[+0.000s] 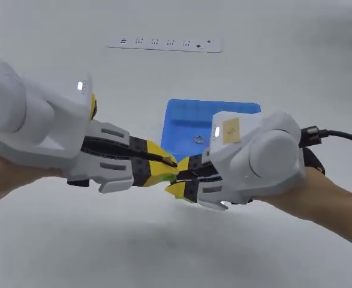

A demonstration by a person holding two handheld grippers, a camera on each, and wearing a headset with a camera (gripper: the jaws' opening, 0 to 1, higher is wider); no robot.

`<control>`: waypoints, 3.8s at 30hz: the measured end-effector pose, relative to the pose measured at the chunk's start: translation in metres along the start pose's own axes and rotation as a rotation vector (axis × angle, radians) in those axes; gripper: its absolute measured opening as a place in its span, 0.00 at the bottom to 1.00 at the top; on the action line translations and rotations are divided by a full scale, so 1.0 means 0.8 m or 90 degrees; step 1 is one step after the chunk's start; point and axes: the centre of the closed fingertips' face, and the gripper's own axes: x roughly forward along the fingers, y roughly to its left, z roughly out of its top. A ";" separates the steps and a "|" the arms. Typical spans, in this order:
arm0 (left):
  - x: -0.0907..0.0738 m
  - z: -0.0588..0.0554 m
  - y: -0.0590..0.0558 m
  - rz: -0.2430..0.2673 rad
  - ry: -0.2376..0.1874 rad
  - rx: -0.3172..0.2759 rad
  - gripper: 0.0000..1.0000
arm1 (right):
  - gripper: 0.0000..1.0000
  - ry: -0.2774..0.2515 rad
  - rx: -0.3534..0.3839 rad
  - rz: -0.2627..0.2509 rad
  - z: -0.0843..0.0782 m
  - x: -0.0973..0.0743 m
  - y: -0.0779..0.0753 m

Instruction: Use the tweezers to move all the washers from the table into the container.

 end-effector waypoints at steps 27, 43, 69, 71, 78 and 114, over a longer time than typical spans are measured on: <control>0.030 0.063 0.086 0.000 0.001 0.128 0.07 | 0.10 -0.022 -0.031 -0.112 0.011 -0.041 -0.114; 0.060 0.013 0.107 0.003 0.012 0.048 0.07 | 0.10 0.008 0.015 -0.075 -0.041 -0.003 -0.120; 0.046 0.042 0.083 -0.011 0.048 0.139 0.07 | 0.12 0.001 -0.027 -0.077 -0.017 -0.027 -0.104; 0.041 0.052 0.077 -0.012 0.044 0.146 0.07 | 0.12 -0.008 -0.026 -0.082 -0.010 -0.035 -0.103; 0.031 0.068 0.050 -0.012 0.036 0.152 0.07 | 0.12 -0.014 -0.037 -0.089 0.003 -0.051 -0.084; 0.024 0.006 -0.028 -0.011 0.036 0.080 0.07 | 0.11 0.015 -0.004 -0.044 -0.028 -0.021 0.013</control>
